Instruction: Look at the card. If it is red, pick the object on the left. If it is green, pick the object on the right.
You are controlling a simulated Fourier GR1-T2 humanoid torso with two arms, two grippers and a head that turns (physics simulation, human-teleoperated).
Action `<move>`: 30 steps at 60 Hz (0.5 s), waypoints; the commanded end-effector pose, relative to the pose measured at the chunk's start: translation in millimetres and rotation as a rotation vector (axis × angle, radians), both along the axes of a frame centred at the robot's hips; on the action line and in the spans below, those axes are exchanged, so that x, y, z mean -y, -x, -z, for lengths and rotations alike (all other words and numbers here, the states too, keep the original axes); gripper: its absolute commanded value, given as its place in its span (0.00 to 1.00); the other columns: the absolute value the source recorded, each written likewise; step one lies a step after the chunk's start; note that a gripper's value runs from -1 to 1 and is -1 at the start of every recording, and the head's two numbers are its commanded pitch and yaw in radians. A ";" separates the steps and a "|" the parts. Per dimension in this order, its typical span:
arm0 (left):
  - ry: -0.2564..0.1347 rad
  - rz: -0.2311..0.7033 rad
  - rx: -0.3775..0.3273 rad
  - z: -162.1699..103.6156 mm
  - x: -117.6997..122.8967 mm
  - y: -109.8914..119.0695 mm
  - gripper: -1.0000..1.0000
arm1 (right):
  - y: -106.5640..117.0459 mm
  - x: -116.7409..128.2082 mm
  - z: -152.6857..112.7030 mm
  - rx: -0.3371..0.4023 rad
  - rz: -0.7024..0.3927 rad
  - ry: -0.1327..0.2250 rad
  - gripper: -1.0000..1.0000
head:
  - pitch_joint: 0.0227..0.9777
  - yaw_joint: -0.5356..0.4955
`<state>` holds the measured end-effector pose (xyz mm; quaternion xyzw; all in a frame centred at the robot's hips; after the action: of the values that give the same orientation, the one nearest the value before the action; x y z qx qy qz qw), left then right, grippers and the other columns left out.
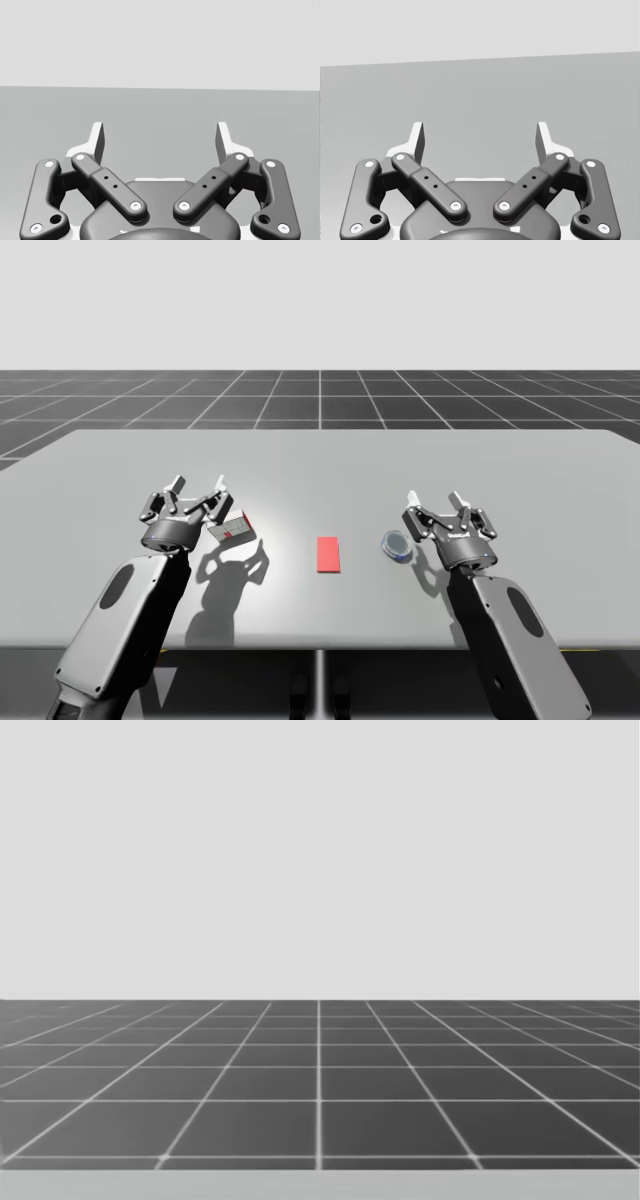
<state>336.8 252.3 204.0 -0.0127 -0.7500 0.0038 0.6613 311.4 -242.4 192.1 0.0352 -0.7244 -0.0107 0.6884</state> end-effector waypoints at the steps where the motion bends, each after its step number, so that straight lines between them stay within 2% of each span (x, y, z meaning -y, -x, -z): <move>1: -0.004 0.004 -0.003 0.2 -0.4 0.2 0.00 | 1.3 -0.7 0.7 -0.007 0.011 -0.006 0.00 | 0.04 0.52; 9: -0.009 0.004 -0.007 1.0 -1.0 -0.4 0.00 | -0.1 -1.5 0.5 -0.007 0.009 0.015 0.00 | 0.05 0.52; 16: -0.011 0.004 -0.006 0.9 -1.5 -0.6 0.00 | -0.6 -0.9 0.3 -0.012 0.002 0.016 0.00 | 0.08 0.52; 30: -0.011 0.001 -0.002 0.6 -3.3 -0.9 0.00 | -0.8 -0.5 0.4 -0.006 0.009 0.028 0.00 | 0.25 0.51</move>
<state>337.2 254.6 203.4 -0.0103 -0.7486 -0.0008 0.6629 311.8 -241.4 191.9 0.0257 -0.7218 -0.0057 0.6916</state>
